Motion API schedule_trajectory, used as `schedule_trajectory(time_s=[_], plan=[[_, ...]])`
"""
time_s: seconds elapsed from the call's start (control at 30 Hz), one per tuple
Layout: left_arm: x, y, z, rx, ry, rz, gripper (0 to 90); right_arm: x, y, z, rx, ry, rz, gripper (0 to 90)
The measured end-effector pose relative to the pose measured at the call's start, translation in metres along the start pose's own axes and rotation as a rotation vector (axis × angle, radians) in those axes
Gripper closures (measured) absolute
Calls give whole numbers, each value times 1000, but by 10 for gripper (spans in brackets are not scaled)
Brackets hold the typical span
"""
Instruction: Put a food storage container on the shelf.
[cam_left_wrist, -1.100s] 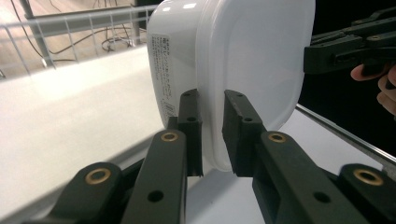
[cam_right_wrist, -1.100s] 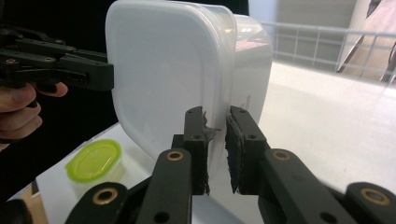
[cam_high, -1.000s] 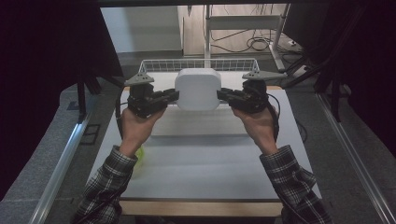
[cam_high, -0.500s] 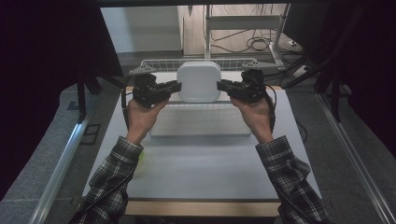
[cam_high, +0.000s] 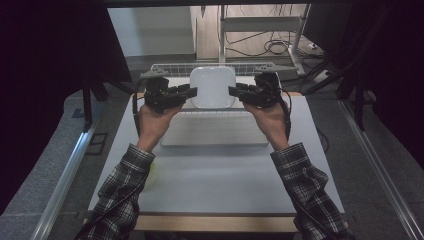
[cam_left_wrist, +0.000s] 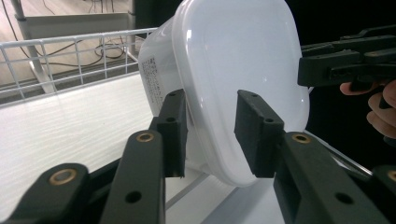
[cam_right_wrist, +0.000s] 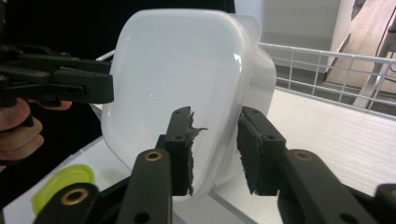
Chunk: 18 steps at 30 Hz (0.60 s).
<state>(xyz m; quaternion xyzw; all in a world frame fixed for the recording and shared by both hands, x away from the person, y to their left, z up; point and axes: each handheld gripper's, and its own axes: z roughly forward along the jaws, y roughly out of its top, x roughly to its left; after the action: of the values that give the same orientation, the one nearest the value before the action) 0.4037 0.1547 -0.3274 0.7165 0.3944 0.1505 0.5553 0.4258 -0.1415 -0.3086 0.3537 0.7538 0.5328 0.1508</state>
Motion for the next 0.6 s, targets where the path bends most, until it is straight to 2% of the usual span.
schedule_trajectory(time_s=[0.07,0.33,0.5,0.6], plan=[[0,0,2,3,2,4,607,0,-1,2,10,-8,-14,616],[4,1,7,7,2,-5,579,-3,-1,8,12,-13,-8,560],[6,3,12,25,27,4,515,-4,1,12,14,-21,-1,504],[9,4,14,26,25,-8,454,-6,1,13,8,-23,8,486]])
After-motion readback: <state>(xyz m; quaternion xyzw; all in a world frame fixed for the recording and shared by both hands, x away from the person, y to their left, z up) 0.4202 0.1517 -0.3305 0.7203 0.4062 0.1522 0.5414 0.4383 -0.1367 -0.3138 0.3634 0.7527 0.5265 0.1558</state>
